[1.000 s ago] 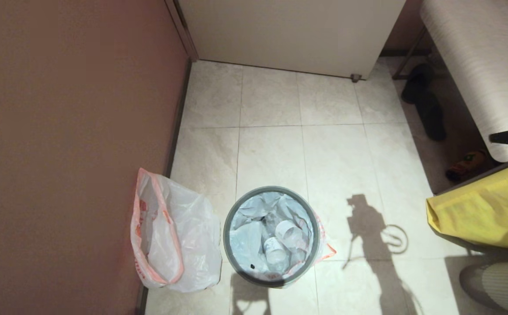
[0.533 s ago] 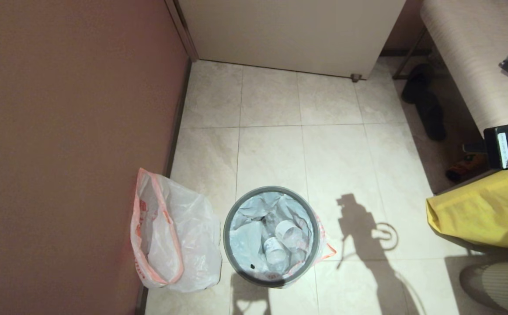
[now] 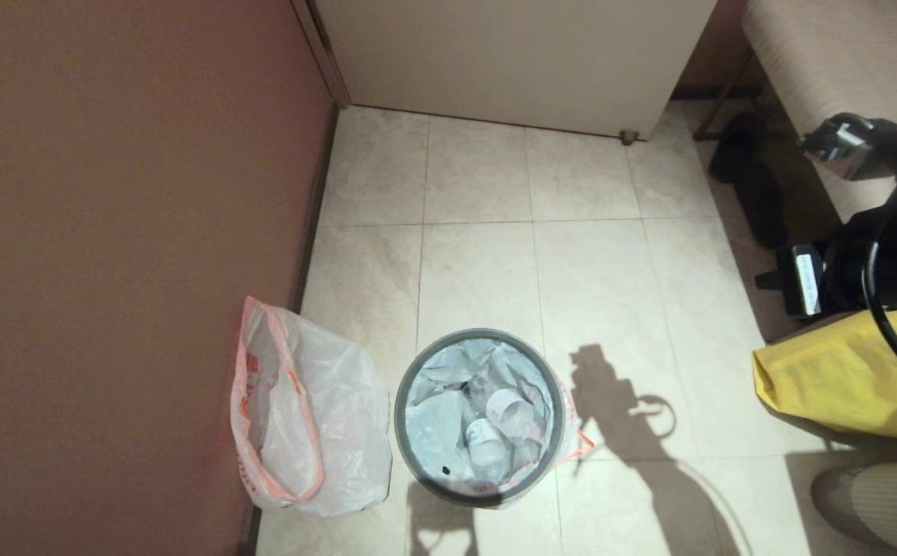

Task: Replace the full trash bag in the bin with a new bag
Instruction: Place the trash can ring on the floor

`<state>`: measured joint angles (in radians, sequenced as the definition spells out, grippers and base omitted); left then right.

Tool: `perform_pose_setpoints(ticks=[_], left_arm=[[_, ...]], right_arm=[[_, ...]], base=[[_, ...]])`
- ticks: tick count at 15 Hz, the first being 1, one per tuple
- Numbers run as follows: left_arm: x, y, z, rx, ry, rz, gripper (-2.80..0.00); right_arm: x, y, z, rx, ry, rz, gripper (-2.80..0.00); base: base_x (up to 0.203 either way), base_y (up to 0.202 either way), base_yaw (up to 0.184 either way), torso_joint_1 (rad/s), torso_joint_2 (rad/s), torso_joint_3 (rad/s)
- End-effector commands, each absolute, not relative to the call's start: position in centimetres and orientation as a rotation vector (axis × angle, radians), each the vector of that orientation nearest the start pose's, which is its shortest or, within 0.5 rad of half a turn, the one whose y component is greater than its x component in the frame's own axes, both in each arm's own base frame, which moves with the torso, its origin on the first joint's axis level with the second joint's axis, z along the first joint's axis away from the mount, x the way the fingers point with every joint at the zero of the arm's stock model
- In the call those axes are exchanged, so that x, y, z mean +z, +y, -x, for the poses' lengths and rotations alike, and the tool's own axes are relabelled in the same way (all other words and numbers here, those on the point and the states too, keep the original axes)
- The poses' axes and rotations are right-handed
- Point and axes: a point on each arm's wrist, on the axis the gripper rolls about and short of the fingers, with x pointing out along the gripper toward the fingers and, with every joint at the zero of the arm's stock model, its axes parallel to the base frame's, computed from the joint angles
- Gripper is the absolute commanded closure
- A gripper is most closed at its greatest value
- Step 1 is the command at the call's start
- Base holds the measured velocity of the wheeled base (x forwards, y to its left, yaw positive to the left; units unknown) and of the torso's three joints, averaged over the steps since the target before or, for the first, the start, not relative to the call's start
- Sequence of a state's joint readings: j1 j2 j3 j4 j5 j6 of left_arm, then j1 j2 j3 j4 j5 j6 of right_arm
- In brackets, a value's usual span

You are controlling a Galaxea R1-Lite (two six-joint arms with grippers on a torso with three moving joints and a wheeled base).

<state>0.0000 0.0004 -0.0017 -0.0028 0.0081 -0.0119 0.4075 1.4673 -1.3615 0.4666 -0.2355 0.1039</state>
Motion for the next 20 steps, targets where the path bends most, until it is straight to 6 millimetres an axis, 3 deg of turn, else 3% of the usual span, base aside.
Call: perform_pose_setpoints(ticks=[1, 5, 10, 18, 20], left_arm=[[7.6, 0.0, 2.3, 0.009, -0.005, 0.012, 0.0], [7.6, 0.0, 2.3, 0.008, -0.005, 0.012, 0.0], [7.6, 0.0, 2.3, 0.009, -0.005, 0.012, 0.0], [7.6, 0.0, 2.3, 0.009, -0.005, 0.013, 0.0], [7.6, 0.0, 2.3, 0.009, -0.005, 0.014, 0.0]], right_arm=[[28.9, 10.3, -22.9, 0.176, 0.591, 0.091, 0.0], [28.3, 14.3, -21.2, 0.321, 0.613, 0.064, 0.0], [24.0, 15.2, -22.0, 0.316, 0.74, 0.117, 0.0], [14.3, 19.4, -30.6, 0.341, 0.785, 0.226, 0.0], [13.7, 20.2, -32.4, 0.348, 0.746, 0.235, 0.0]], base=[[0.0, 0.0, 0.0, 0.0, 0.0, 0.0], [0.0, 0.0, 0.0, 0.0, 0.0, 0.0], [0.0, 0.0, 0.0, 0.0, 0.0, 0.0], [0.0, 0.0, 0.0, 0.0, 0.0, 0.0], [0.0, 0.0, 0.0, 0.0, 0.0, 0.0]])
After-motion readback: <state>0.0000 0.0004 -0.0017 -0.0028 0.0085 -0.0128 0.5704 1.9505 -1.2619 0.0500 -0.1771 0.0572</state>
